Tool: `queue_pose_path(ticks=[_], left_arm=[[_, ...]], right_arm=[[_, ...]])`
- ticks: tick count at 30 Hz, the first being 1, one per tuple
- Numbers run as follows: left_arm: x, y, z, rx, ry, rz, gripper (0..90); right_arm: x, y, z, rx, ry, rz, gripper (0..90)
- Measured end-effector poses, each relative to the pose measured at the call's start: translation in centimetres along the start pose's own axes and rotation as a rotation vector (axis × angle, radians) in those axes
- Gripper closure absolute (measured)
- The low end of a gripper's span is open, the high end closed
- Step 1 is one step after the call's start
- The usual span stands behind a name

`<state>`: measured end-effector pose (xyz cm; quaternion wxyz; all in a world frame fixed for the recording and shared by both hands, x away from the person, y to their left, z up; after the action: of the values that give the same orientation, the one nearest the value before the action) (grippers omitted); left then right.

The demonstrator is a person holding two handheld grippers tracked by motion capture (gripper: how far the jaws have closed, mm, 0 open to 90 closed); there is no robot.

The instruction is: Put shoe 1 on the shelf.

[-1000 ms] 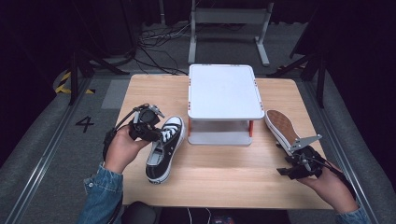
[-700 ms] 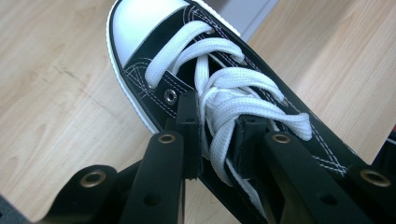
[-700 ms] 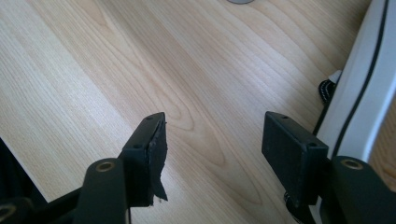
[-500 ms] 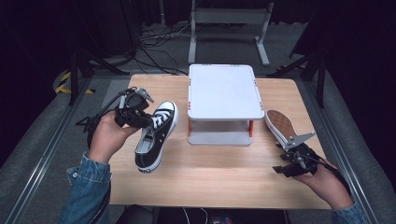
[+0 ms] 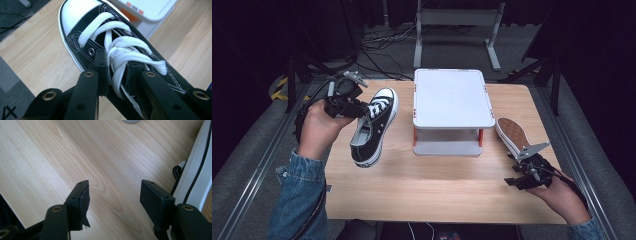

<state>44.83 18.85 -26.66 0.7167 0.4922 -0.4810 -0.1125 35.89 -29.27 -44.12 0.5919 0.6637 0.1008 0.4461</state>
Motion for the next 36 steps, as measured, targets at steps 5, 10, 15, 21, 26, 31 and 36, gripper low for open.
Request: queue_pose_path(ticks=[5, 10, 15, 21, 26, 31, 36], left_arm=[[2.2, 0.3, 0.0, 0.007, -0.026, 0.001, 76.8], [4.2, 0.1, 0.1, 0.006, -0.045, 0.006, 76.9], [6.2, -0.8, 0.1, -0.012, -0.059, 0.011, 77.0], [8.2, -2.3, 0.0, -0.032, -0.073, 0.006, 77.0], [10.3, -3.7, 0.2, -0.027, -0.078, 0.004, 77.0], [12.5, -4.9, 0.9, -0.029, -0.089, 0.008, 77.4], [14.1, -5.9, 1.1, -0.032, -0.087, 0.019, 77.6]], right_arm=[[-0.2, 0.0, 0.0, -0.001, -0.005, -0.005, 41.7], [-0.7, 0.2, 0.1, -0.007, -0.014, -0.01, 42.2], [-1.3, 0.7, 0.2, -0.015, -0.033, -0.004, 42.2], [-1.3, 1.4, 0.1, -0.023, -0.032, 0.007, 42.4], [-1.1, 1.6, 0.2, -0.02, -0.028, 0.024, 42.4], [-0.8, 1.5, 0.1, -0.011, -0.015, 0.026, 42.4], [-0.5, 1.7, -0.1, -0.006, -0.011, 0.04, 42.4]])
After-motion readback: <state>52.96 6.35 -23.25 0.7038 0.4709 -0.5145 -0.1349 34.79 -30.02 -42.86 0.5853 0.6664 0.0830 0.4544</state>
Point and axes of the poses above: each handheld gripper's, and its own axes: y roughly backward along the jaws, x roughly out of its top, z roughly to its right, the point moved 4 cm from there along -y, roughly forward along the jaws, and after that the axes turned 6 degrees about -x, right-handed, at the moved point
